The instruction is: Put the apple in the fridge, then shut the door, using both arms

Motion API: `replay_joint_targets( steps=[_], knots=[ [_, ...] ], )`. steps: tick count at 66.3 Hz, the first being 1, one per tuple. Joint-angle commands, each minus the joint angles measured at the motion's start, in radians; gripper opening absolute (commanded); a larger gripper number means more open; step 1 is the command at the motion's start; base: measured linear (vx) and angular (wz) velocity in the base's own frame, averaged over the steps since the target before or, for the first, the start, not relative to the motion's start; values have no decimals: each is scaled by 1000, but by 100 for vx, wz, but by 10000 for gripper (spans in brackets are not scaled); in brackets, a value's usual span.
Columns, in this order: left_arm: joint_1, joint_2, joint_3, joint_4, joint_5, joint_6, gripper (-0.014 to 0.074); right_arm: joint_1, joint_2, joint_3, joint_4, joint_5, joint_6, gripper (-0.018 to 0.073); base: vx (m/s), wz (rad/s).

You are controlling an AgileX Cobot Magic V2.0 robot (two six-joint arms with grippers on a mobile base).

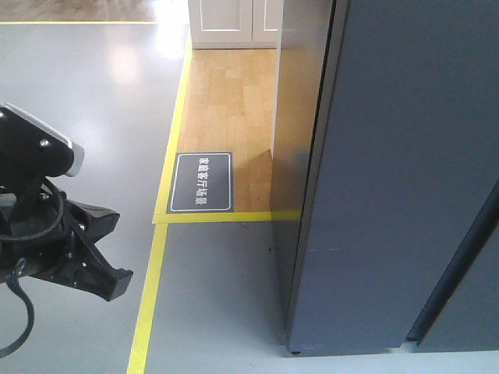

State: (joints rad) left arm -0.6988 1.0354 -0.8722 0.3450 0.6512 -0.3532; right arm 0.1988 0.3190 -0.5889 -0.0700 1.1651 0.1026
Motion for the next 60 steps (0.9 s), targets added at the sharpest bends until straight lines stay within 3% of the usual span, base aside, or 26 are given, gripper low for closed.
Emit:
replay_joint_targets(
  steps=[1, 12, 29, 37, 50, 60],
  knots=[
    [-9, -17, -25, 13, -47, -10, -6, 1, 10, -23, -10, -50, -8, -3, 0, 0],
    [5, -17, -25, -14, -71, 19, -6, 1, 10, -23, -10, -50, -8, -3, 0, 0],
    [145, -56, 4, -265, -188, 234, -6, 1, 10, -23, -10, -50, -8, -3, 0, 0],
    [210, -126, 101, -303, -320, 290, -6, 1, 10, -23, -9, -50, -8, -3, 0, 0],
    [396, -331, 305, -396, -478, 290, -6, 1, 10, -23, -10, -51, -8, -3, 0, 0],
    [524, -516, 457, -390, -506, 290, -6, 1, 10, -23, -10, -51, -8, -3, 0, 0]
  ],
)
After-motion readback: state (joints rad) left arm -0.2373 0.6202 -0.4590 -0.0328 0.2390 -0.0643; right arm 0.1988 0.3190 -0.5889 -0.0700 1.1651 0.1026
